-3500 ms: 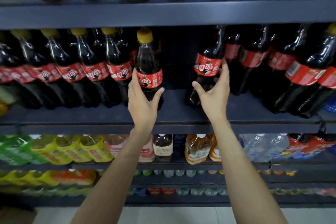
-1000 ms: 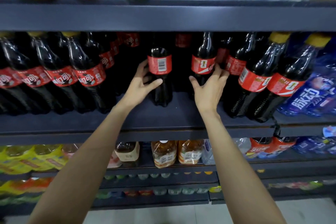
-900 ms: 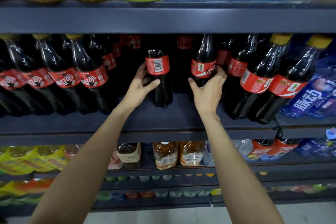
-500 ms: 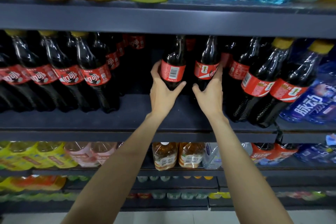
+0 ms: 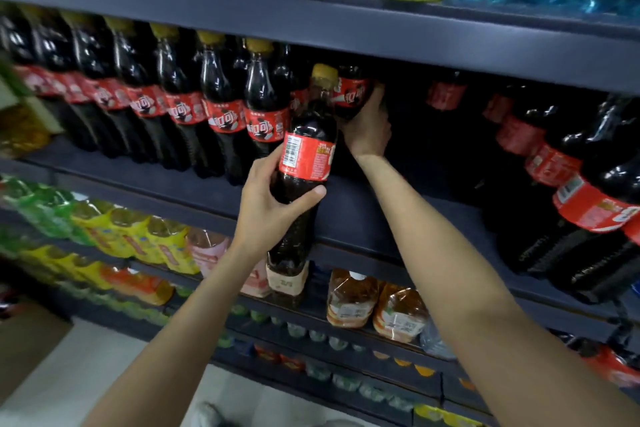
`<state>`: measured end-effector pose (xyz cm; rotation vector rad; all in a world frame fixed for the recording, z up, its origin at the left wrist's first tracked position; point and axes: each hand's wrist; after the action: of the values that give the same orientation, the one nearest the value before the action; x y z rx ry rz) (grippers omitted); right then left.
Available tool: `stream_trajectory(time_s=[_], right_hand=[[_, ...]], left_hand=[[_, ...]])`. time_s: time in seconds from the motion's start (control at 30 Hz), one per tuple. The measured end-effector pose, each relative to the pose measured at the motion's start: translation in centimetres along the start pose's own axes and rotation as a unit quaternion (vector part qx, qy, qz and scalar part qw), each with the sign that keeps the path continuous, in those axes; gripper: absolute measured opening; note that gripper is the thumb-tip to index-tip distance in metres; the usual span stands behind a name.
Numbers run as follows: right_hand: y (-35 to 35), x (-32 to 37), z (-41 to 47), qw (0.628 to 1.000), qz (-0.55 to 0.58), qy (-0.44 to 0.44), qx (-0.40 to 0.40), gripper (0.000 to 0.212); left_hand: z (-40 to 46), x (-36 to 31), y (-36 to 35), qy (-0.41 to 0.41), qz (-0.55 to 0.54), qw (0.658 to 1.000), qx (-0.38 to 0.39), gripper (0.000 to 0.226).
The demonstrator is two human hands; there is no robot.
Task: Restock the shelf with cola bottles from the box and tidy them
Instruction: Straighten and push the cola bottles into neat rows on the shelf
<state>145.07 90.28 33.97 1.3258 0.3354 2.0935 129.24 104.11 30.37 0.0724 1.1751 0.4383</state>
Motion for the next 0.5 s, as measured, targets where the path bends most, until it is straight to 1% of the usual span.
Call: stream_trajectory(time_s=[0.1,0.17,0.37,0.5], right_hand=[[-1.4,0.2,1.0,1.000,-0.015,0.001,-0.001,0.106],[-2.0,0.1,1.1,1.000,-0.028,0.005,0.003,0.107],[-2.2,-0.1,1.2,0.997,-0.069,0.027,0.025,0.102],[-1.3,-0.4,0.8,0.996,-0.056,0.043,0.060,0.093]], left_hand=[[-1.0,0.2,0.9,0.007,-0.019,1.000,-0.002,0.078],[-1.6,0.1,1.3,0.011,-0.025,1.000,-0.002,0.078],[-2.4,-0.3,1.4,0.030,-0.042,0.998,0.024,0.071],[-2.4,-0.8,1.0,0.046,-0.060,0.996,0.040,0.073]])
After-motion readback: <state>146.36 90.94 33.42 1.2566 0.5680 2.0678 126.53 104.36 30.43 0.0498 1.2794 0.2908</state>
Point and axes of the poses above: each hand's wrist, its own z-axis towards the middle knuckle, its own y-axis out of the back of the hand, x = y × z, and after that the axes turned 6 degrees about y, right-handed
